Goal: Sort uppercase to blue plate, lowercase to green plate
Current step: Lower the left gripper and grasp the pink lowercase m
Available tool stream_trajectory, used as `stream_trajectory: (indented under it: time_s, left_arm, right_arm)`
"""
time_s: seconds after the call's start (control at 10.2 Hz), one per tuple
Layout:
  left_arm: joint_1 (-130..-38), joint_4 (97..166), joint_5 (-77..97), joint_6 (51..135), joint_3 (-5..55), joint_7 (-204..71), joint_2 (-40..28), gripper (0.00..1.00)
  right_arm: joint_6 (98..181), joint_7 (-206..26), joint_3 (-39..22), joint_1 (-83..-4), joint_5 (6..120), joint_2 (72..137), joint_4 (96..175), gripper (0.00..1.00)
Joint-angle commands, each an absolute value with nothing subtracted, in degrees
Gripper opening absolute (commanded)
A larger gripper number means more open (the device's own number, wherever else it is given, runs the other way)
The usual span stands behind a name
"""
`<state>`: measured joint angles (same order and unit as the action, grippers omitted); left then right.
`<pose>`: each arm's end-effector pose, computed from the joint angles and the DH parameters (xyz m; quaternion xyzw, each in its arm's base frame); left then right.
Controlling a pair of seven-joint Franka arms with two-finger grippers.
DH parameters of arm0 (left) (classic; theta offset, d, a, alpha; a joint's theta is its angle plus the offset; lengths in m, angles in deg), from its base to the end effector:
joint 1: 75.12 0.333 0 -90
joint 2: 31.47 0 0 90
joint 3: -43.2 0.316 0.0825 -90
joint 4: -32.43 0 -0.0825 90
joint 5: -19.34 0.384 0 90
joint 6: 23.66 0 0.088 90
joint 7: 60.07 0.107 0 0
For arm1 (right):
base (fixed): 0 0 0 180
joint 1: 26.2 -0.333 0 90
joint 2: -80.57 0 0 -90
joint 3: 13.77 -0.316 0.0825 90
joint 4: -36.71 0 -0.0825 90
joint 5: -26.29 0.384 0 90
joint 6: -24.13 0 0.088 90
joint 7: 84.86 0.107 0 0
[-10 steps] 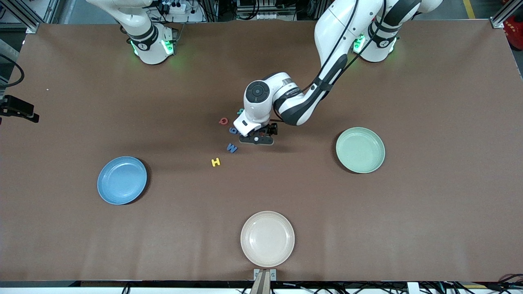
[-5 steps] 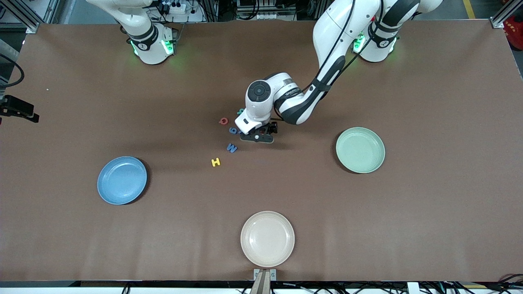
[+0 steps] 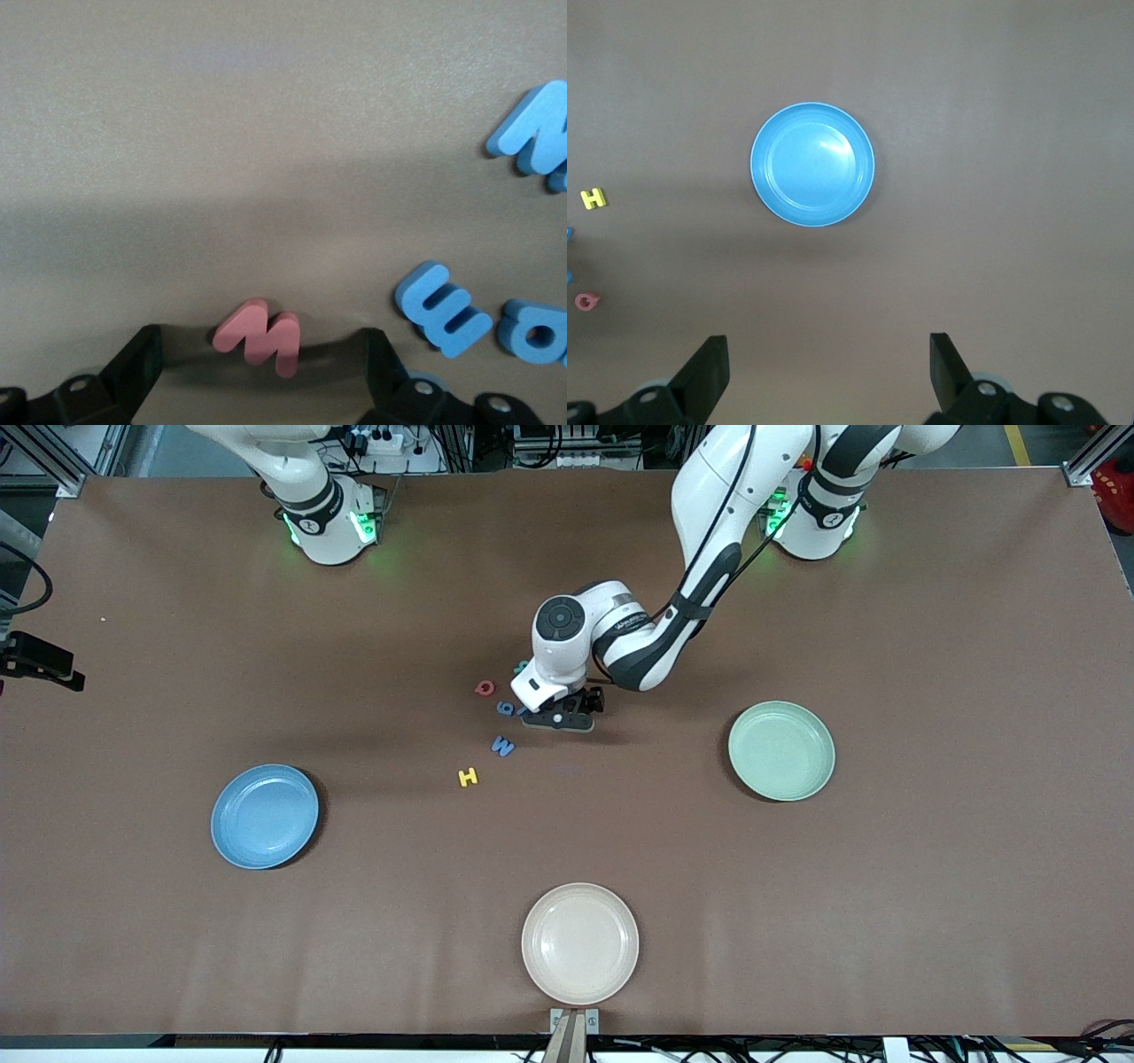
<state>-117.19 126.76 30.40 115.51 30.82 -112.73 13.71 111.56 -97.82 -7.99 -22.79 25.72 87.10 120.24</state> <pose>0.4116 -0.5467 0.1612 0.9983 -0.0567 -0.0049 0.0146 0.5777 -0.0910 0.6091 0.9991 0.0330 -0.0243 0.0062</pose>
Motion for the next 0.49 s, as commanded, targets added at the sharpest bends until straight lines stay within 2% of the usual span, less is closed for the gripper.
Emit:
stream_trajectory:
  time_s: [0.0, 0.1, 0.2, 0.39]
  left_arm:
    - [-118.10, 127.44, 29.45, 116.00, 31.68, -113.07, 13.26, 0.90]
    - [-118.01, 127.52, 29.45, 115.83, 31.68, -112.63, 13.18, 0.84]
    - [-117.92, 127.52, 29.45, 115.74, 31.68, -112.46, 13.18, 0.66]
    - [-117.92, 127.52, 29.45, 115.56, 31.77, -112.37, 13.18, 0.49]
  right_arm:
    - [111.41, -98.31, -7.97, -22.68, 25.68, 86.90, 120.03, 1.00]
    - [111.41, -98.31, -7.97, -22.68, 25.68, 86.90, 120.03, 1.00]
    - [111.41, -98.31, -7.97, -22.68, 25.68, 86.90, 120.03, 1.00]
    - [111.50, -98.31, -7.97, -22.68, 25.68, 86.90, 119.94, 1.00]
